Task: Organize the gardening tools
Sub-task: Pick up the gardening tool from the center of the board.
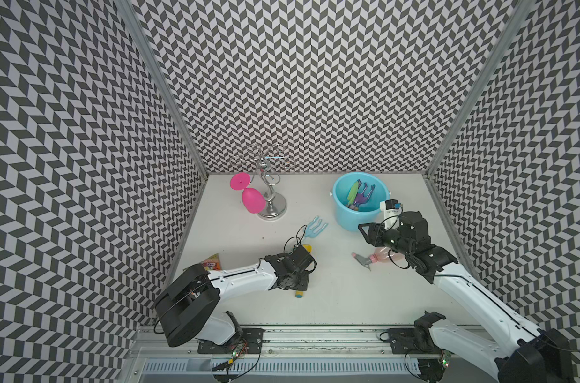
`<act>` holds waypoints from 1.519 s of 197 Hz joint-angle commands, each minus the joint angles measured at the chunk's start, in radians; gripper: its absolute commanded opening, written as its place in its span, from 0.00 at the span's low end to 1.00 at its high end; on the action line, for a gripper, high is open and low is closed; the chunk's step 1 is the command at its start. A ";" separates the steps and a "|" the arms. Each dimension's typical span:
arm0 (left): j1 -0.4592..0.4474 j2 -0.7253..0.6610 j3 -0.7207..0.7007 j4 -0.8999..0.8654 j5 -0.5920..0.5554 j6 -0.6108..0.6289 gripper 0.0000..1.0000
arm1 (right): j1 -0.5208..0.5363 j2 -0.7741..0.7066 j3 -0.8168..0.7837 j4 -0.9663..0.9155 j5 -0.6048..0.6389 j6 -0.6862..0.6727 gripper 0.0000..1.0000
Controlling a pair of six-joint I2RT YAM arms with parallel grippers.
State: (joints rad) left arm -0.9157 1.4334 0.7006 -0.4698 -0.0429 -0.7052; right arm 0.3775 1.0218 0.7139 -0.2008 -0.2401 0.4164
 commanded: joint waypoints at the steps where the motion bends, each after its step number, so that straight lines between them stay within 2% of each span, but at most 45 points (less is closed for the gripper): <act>1: -0.017 -0.024 0.009 -0.003 -0.028 0.003 0.23 | 0.006 -0.010 -0.002 0.041 0.005 0.007 0.55; 42: -0.023 -0.051 0.071 0.002 -0.072 0.056 0.12 | 0.006 -0.022 0.002 0.041 -0.002 0.009 0.55; 59: -0.023 -0.057 0.109 0.010 -0.098 0.089 0.11 | 0.006 -0.019 0.005 0.046 -0.023 0.012 0.55; 101: -0.021 -0.076 0.208 0.073 -0.137 0.166 0.08 | 0.006 -0.020 0.019 0.065 -0.104 0.016 0.57; 134: -0.020 -0.096 0.264 0.147 -0.147 0.220 0.08 | 0.006 -0.026 0.020 0.124 -0.237 0.035 0.59; 161: -0.020 -0.102 0.309 0.201 -0.132 0.254 0.08 | 0.007 -0.025 0.012 0.196 -0.345 0.067 0.59; 207: -0.025 -0.136 0.325 0.297 -0.074 0.291 0.08 | 0.024 -0.008 0.019 0.268 -0.439 0.090 0.60; 300: -0.064 -0.161 0.325 0.395 -0.023 0.331 0.08 | 0.057 0.061 0.067 0.341 -0.490 0.114 0.58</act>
State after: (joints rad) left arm -0.9619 1.2945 0.9955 -0.1474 -0.0864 -0.4114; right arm 0.4274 1.0718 0.7387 0.0608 -0.6983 0.5217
